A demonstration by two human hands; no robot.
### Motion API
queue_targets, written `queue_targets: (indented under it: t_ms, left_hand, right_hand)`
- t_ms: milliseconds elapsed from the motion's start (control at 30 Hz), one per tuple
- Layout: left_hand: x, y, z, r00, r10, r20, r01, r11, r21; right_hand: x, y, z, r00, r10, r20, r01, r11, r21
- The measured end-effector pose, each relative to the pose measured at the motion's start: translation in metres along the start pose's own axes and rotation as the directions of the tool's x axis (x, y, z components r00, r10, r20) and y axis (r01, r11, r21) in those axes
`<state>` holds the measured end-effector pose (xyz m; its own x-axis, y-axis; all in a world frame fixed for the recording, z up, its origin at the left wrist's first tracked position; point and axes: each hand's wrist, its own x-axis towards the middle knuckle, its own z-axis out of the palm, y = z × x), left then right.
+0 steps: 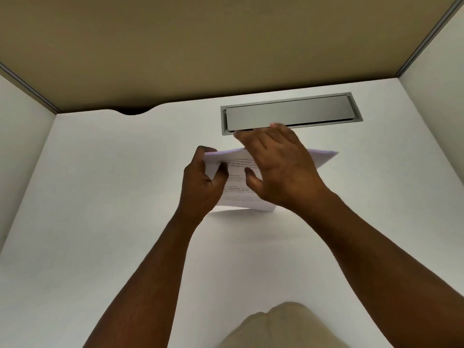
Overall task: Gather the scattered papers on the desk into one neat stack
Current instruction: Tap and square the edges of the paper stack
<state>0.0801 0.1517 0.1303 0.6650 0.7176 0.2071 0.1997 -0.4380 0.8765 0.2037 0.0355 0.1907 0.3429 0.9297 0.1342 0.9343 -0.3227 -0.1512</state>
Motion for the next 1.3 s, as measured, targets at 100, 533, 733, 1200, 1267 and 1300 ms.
queue_targets:
  t_ms: [100, 533, 733, 1200, 1267, 1300]
  left_hand:
    - [0.005, 0.015, -0.005, 0.995, 0.078, 0.062, -0.082, 0.994, 0.077]
    - [-0.003, -0.043, -0.034, 0.784, -0.578, -0.228, 0.353, 0.716, -0.603]
    - [0.000, -0.058, -0.038, 0.832, -0.525, -0.179, 0.421, 0.808, -0.411]
    - [-0.017, -0.097, -0.010, 0.834, -0.529, -0.159, 0.493, 0.842, -0.219]
    - [-0.016, -0.096, -0.009, 0.834, -0.529, -0.157, 0.491, 0.841, -0.226]
    - [-0.015, -0.096, -0.009, 0.829, -0.536, -0.160, 0.496, 0.837, -0.232]
  right_hand:
    - [0.003, 0.003, -0.011, 0.997, 0.075, 0.021, -0.077, 0.989, 0.126]
    - [-0.013, 0.059, 0.000, 0.933, 0.360, 0.001, -0.135, 0.347, 0.928]
    - [-0.016, 0.075, 0.038, 0.882, 0.466, 0.070, -0.183, 0.201, 0.962]
    - [-0.024, 0.074, 0.114, 0.718, 0.628, 0.301, -0.406, 0.026, 0.914]
    - [-0.022, 0.075, 0.115, 0.716, 0.628, 0.305, -0.404, 0.017, 0.915]
    - [-0.021, 0.075, 0.115, 0.721, 0.625, 0.300, -0.402, 0.023, 0.916]
